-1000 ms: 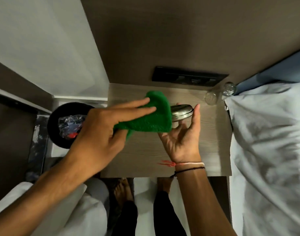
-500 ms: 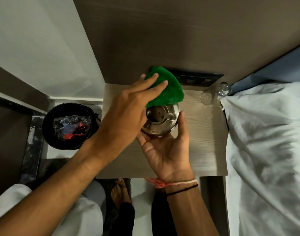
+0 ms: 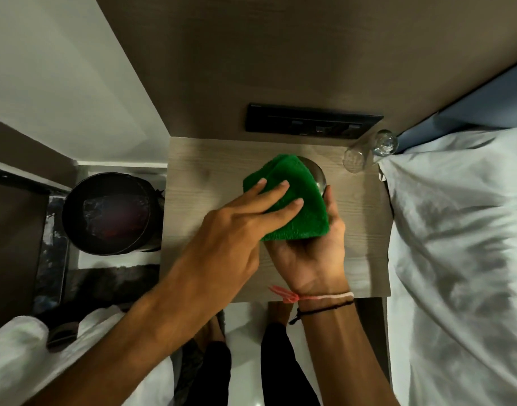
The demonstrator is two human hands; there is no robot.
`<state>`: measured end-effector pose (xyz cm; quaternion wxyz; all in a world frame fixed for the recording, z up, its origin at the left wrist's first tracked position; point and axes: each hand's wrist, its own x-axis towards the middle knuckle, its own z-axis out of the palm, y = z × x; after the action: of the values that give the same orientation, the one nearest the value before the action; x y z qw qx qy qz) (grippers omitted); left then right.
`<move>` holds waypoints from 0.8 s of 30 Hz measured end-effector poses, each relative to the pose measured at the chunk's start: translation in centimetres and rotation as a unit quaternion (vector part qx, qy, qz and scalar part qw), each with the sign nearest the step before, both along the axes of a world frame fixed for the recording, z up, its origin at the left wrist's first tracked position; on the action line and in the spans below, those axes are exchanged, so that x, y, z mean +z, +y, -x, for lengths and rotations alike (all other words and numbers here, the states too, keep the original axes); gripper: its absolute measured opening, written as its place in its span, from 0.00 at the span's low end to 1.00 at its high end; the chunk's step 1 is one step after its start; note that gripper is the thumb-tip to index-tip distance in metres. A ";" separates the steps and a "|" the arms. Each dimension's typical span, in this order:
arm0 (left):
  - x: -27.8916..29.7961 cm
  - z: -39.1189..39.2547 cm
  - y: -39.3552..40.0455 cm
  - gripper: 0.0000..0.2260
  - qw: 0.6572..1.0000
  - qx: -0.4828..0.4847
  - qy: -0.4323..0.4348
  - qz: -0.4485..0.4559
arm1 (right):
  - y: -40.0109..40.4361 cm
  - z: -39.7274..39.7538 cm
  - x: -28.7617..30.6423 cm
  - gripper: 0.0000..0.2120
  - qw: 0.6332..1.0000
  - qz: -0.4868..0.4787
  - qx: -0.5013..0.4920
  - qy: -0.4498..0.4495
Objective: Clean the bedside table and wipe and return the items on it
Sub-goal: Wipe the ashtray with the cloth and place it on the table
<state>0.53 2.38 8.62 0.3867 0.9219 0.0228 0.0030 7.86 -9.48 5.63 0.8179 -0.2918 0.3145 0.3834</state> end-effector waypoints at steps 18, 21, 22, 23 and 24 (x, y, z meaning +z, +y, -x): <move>-6.0 8.6 10.7 0.33 0.959 0.166 0.123 0.192 | 10.2 -4.8 -11.3 0.34 0.976 0.077 0.102 0.175; -7.2 9.4 11.5 0.31 0.954 0.193 0.121 0.194 | 13.5 -5.5 -12.9 0.37 0.963 0.113 0.161 0.186; -7.4 9.4 11.6 0.31 0.953 0.202 0.122 0.192 | 14.5 -5.7 -13.4 0.38 0.960 0.122 0.174 0.184; -7.4 9.5 11.8 0.31 0.952 0.207 0.126 0.188 | 15.4 -5.9 -13.9 0.39 0.957 0.133 0.187 0.177; -7.4 9.5 11.9 0.31 0.951 0.209 0.128 0.186 | 16.1 -6.1 -14.3 0.39 0.954 0.148 0.198 0.168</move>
<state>-8.92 14.23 1.20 0.5357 0.8009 0.2648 -0.0386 13.96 6.60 -8.67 0.6090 -0.3971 0.4365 0.5300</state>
